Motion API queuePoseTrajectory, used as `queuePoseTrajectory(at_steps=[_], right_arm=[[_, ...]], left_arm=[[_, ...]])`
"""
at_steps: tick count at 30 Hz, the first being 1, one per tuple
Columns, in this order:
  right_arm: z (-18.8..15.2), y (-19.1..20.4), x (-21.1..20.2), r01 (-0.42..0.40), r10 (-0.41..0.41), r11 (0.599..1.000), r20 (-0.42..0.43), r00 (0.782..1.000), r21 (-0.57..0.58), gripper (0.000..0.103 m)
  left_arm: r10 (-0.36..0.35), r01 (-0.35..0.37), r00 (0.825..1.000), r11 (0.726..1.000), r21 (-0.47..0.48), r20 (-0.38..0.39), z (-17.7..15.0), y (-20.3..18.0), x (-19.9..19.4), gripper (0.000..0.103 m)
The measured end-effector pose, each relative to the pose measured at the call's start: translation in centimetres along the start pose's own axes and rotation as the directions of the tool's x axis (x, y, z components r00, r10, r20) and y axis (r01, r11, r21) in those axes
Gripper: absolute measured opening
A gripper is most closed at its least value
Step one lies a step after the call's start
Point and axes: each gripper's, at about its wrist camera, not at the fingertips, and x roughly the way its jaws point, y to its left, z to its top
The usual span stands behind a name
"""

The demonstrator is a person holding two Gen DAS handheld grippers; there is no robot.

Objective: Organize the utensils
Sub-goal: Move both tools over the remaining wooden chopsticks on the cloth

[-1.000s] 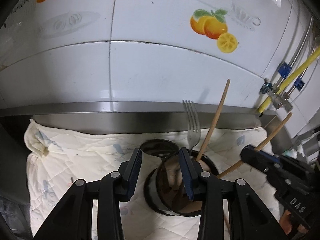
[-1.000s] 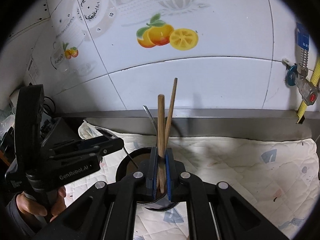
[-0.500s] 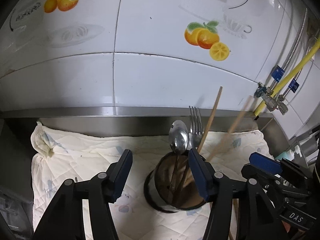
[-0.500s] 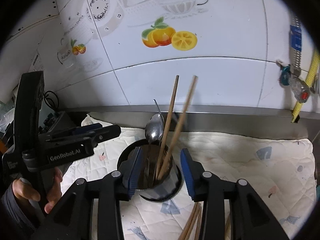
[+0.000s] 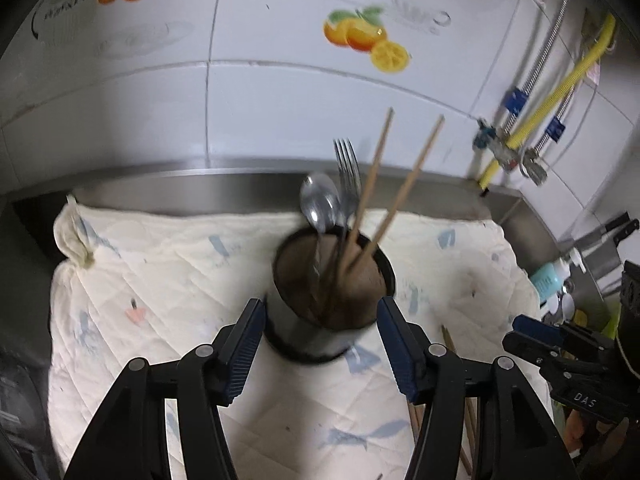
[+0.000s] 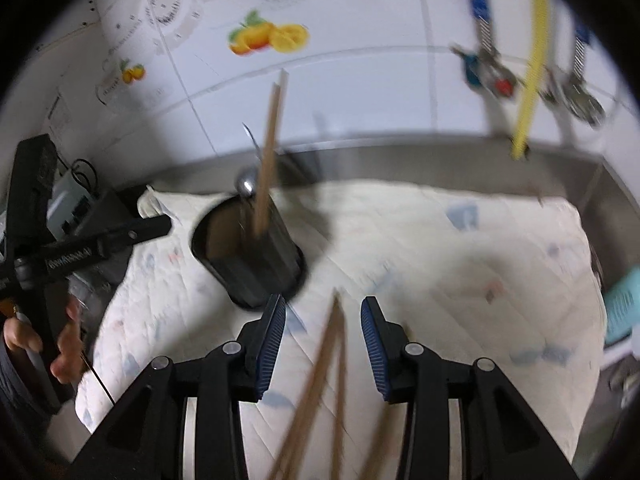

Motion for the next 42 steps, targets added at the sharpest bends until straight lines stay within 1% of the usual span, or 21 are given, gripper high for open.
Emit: queuePoseTrajectory(at_steps=[6, 9, 11, 12, 13, 14, 17, 19, 26, 32, 37, 41, 42], right_arm=[[-3.8, -2.3, 1.0, 0.056, -0.054, 0.998, -0.090, 0.995, 0.027, 0.043], [-5.3, -3.3, 1.5, 0.069, -0.062, 0.996, -0.118, 0.991, 0.054, 0.043], [-6.0, -3.8, 1.7, 0.078, -0.070, 0.995, -0.126, 0.990, 0.062, 0.043], [-6.3, -3.9, 2.0, 0.089, -0.081, 0.994, -0.132, 0.988, 0.059, 0.043], [-6.6, -4.0, 2.2, 0.094, -0.086, 0.994, -0.136, 0.987, 0.058, 0.043], [-6.8, -4.1, 2.4, 0.096, -0.087, 0.994, -0.142, 0.986, 0.060, 0.039], [-7.3, -4.3, 3.3, 0.098, -0.086, 0.993, -0.153, 0.984, 0.069, 0.027], [-7.4, -4.7, 3.8, 0.093, -0.078, 0.991, -0.158, 0.984, 0.091, 0.023], [-7.7, -5.4, 5.0, 0.104, -0.085, 0.989, -0.176, 0.981, 0.102, 0.018], [-8.1, -5.4, 5.8, 0.110, -0.090, 0.990, -0.190, 0.978, 0.094, 0.017], [-7.8, -5.1, 6.0, 0.134, -0.121, 0.989, -0.181, 0.976, 0.064, 0.017], [-7.6, -4.9, 6.4, 0.177, -0.170, 0.984, -0.180, 0.969, 0.024, 0.016], [-7.6, -5.0, 6.3, 0.173, -0.165, 0.984, -0.179, 0.970, 0.029, 0.016]], left_arm=[[-0.021, 0.021, 0.999, 1.000, 0.007, -0.041, -2.8, -1.5, 1.0, 0.062], [-0.033, 0.034, 0.997, 0.999, 0.004, -0.074, -4.0, -2.2, 1.9, 0.062], [-0.024, 0.026, 0.995, 1.000, 0.014, -0.096, -4.9, -2.8, 2.7, 0.062], [-0.031, 0.033, 0.993, 0.999, 0.017, -0.110, -5.3, -3.2, 3.1, 0.062], [-0.038, 0.041, 0.992, 0.999, 0.018, -0.122, -5.6, -3.4, 3.4, 0.062], [-0.042, 0.046, 0.990, 0.999, 0.022, -0.134, -6.0, -3.7, 3.8, 0.062], [-0.043, 0.049, 0.987, 0.998, 0.037, -0.156, -6.8, -4.4, 4.6, 0.062], [-0.051, 0.058, 0.985, 0.998, 0.039, -0.164, -7.2, -4.7, 4.9, 0.062], [-0.063, 0.075, 0.981, 0.996, 0.057, -0.184, -7.7, -5.5, 5.8, 0.062], [-0.069, 0.090, 0.975, 0.992, 0.090, -0.211, -8.4, -6.6, 7.0, 0.062], [-0.067, 0.094, 0.971, 0.990, 0.108, -0.228, -8.8, -7.4, 8.0, 0.062], [-0.065, 0.096, 0.970, 0.988, 0.121, -0.236, -9.0, -7.9, 8.8, 0.062], [-0.070, 0.102, 0.968, 0.987, 0.123, -0.239, -9.0, -8.1, 9.0, 0.062]])
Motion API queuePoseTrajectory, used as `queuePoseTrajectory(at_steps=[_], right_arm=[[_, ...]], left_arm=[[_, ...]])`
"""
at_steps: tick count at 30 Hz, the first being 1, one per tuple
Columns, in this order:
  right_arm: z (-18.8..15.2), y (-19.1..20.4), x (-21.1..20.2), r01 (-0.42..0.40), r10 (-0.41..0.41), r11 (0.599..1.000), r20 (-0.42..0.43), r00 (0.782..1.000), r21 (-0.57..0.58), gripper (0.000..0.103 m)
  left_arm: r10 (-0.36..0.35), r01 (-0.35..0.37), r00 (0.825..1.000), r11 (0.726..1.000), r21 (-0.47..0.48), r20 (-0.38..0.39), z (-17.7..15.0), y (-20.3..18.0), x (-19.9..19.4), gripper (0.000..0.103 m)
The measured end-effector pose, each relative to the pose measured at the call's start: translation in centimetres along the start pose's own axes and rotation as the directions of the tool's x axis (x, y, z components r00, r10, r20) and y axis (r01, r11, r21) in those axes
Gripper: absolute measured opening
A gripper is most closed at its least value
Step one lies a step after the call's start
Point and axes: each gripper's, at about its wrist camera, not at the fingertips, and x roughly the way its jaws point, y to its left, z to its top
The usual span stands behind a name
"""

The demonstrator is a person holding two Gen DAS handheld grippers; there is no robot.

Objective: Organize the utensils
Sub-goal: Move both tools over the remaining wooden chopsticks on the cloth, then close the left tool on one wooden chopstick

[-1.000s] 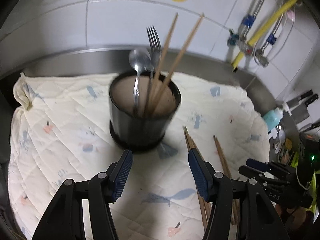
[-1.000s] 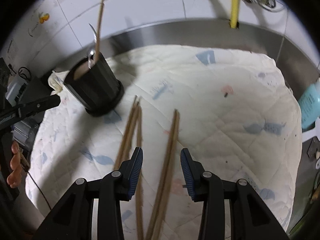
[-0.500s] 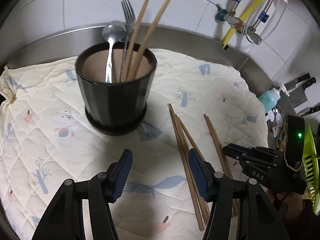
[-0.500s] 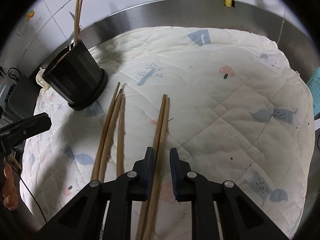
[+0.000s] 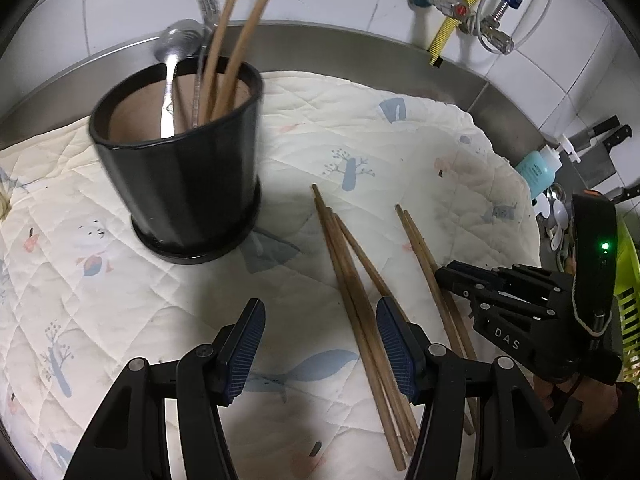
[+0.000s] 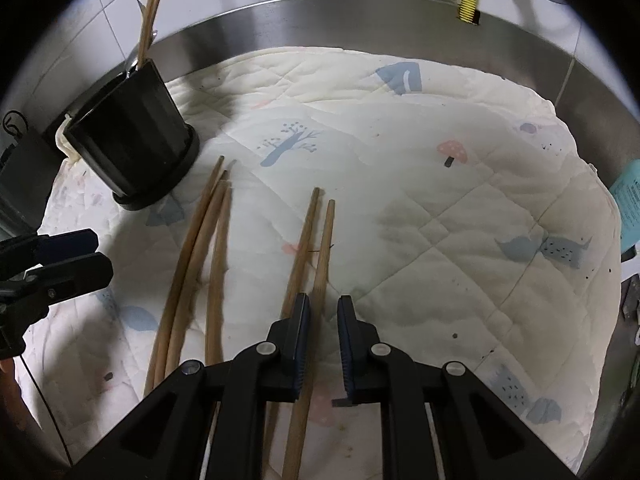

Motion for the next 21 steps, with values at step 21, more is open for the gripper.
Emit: queuePoseTrajectory(at_steps=[21], right_arm=[[-1.4, -4.5, -0.5, 0.003, -0.003, 0.998, 0.004, 1.000, 0.056, 0.010]], left_arm=[[-0.014, 0.013, 0.999, 1.000, -0.004, -0.043, 2.9, -1.2, 6.5, 0.030]])
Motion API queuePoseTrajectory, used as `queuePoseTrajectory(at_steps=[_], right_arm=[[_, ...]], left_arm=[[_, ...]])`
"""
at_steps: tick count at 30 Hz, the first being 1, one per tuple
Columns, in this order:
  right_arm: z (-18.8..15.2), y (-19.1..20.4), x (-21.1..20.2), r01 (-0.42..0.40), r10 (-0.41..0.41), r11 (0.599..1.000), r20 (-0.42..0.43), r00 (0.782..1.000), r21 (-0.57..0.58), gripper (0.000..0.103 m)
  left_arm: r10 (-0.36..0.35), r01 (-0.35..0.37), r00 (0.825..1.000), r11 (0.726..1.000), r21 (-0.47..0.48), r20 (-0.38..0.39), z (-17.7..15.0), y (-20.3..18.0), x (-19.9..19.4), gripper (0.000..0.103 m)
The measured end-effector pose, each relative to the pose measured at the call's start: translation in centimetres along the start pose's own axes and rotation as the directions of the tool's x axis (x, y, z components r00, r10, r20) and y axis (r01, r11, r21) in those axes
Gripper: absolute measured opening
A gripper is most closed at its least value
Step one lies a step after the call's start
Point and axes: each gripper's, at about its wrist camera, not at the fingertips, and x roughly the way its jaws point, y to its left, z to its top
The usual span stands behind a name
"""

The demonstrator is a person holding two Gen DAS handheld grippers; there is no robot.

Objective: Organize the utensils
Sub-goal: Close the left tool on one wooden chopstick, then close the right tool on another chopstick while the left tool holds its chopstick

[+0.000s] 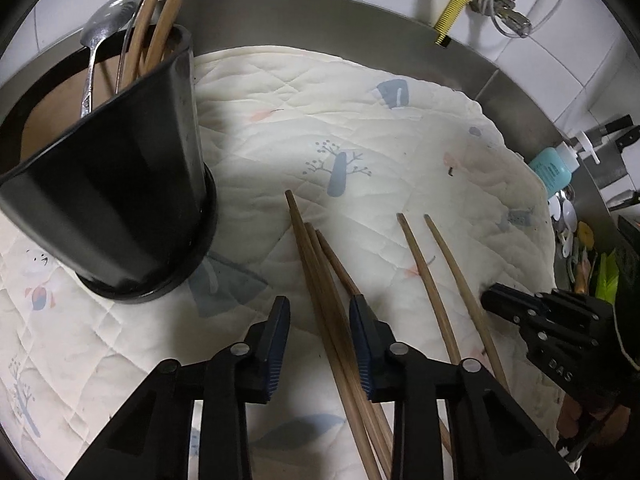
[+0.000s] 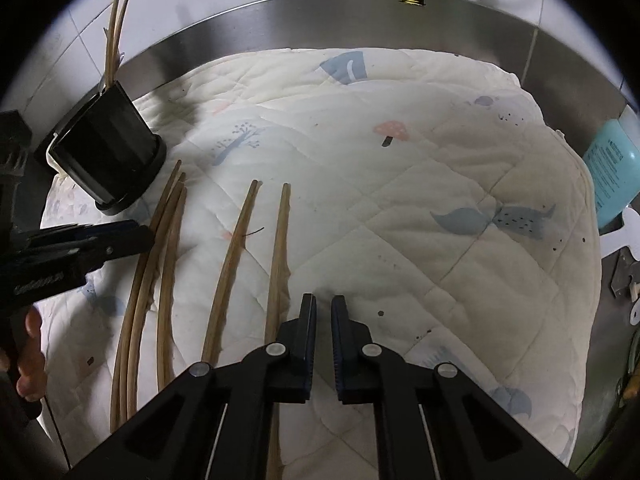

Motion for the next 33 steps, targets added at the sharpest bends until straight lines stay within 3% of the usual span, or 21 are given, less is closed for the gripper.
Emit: queuePoseTrajectory(at_steps=[6, 18, 26, 33], right_arm=[[0.4, 0.5, 0.0, -0.033, 0.033, 0.999, 0.005, 0.999, -0.008, 0.010], [0.7, 0.1, 0.0, -0.083, 0.083, 0.997, 0.009, 0.997, 0.012, 0.010], [0.6, 0.4, -0.4, -0.095, 0.095, 0.995, 0.009, 0.995, 0.011, 0.010], [0.6, 0.8, -0.5, -0.105, 0.105, 0.994, 0.005, 0.995, 0.007, 0.010]], left_arm=[[-0.013, 0.013, 1.000, 1.000, -0.025, -0.007, 0.5, 0.2, 1.0, 0.028], [-0.005, 0.005, 1.000, 1.000, -0.006, 0.026, 0.2, 0.2, 0.4, 0.007], [0.021, -0.021, 0.999, 1.000, -0.005, 0.032, -0.7, 1.4, -0.9, 0.007], [0.023, -0.023, 1.000, 1.000, -0.007, -0.011, -1.0, 2.2, -0.6, 0.007]])
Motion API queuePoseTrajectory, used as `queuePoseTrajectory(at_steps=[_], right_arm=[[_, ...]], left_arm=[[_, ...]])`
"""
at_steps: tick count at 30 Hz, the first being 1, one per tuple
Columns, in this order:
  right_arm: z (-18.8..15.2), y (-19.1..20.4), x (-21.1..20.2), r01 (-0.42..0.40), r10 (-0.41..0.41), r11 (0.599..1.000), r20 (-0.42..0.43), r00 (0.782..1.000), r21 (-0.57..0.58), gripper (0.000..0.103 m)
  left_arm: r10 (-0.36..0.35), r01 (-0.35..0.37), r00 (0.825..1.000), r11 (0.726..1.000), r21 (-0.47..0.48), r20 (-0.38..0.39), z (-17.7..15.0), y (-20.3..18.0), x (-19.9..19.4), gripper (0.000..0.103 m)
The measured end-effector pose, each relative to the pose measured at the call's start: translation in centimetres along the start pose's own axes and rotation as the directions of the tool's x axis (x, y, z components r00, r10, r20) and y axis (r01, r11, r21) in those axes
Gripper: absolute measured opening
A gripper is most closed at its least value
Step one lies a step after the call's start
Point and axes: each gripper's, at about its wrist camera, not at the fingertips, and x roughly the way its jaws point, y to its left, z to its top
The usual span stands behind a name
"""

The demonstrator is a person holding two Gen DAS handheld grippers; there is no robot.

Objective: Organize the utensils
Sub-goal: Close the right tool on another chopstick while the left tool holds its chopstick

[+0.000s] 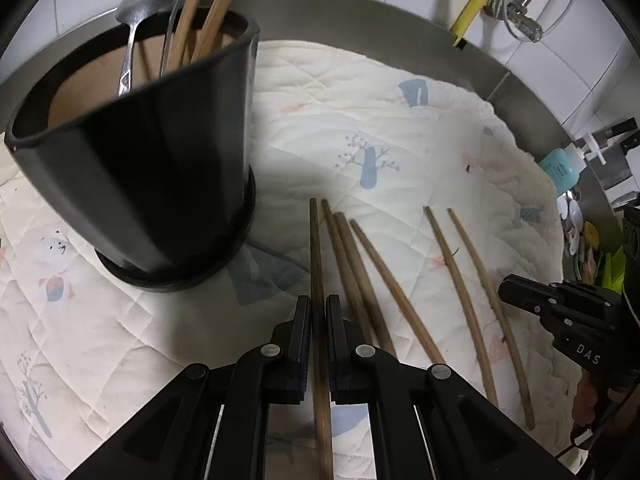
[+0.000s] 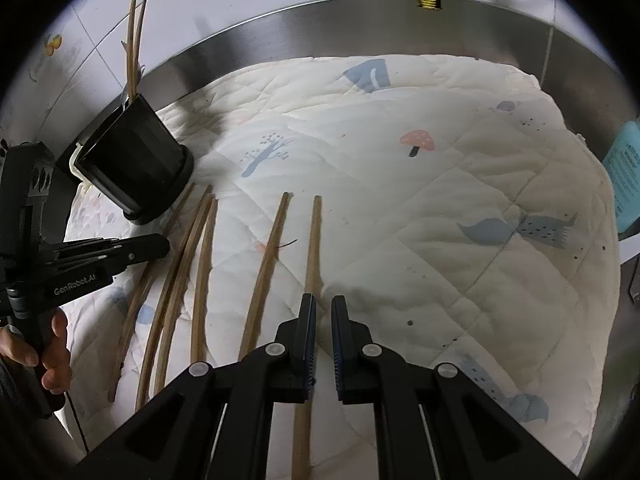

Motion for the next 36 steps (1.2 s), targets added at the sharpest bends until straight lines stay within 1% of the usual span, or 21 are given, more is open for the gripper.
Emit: queuePoseTrajectory(at_steps=[6, 11, 15, 21, 30, 34, 36], right_arm=[[0.2, 0.3, 0.3, 0.004, -0.004, 1.000, -0.007, 1.000, -0.009, 0.010], [0.7, 0.6, 0.6, 0.008, -0.008, 1.000, -0.008, 1.000, -0.028, 0.010], [1.4, 1.0, 1.4, 0.007, -0.008, 0.999, -0.019, 1.000, -0.037, 0.010], [1.9, 1.3, 2.5, 0.030, -0.032, 0.998, -0.035, 0.999, -0.055, 0.010], [2.2, 1.9, 3.2, 0.073, -0.077, 0.993, -0.044, 0.996, -0.090, 0.010], [2.2, 1.9, 3.0, 0.064, -0.067, 0.995, -0.039, 0.997, -0.083, 0.009], [2.1, 1.9, 2.5, 0.059, -0.061, 0.995, -0.030, 0.998, -0.080, 0.009]], left_arm=[[0.009, -0.009, 1.000, 1.000, 0.015, -0.019, 0.0, -0.2, 0.5, 0.008], [0.001, -0.001, 1.000, 1.000, 0.009, -0.028, 0.2, 0.0, 0.6, 0.008], [0.014, -0.013, 0.999, 1.000, 0.027, -0.030, 0.3, -0.4, 0.7, 0.008], [0.007, -0.006, 0.999, 1.000, 0.024, -0.036, 0.7, -0.5, 1.0, 0.008], [0.030, -0.028, 0.998, 0.998, 0.048, -0.049, 1.1, -1.0, 1.2, 0.009], [0.021, -0.018, 0.998, 0.998, 0.055, -0.059, 1.3, -1.1, 1.4, 0.015], [0.030, -0.026, 0.998, 0.998, 0.064, -0.056, 1.3, -1.2, 1.4, 0.015]])
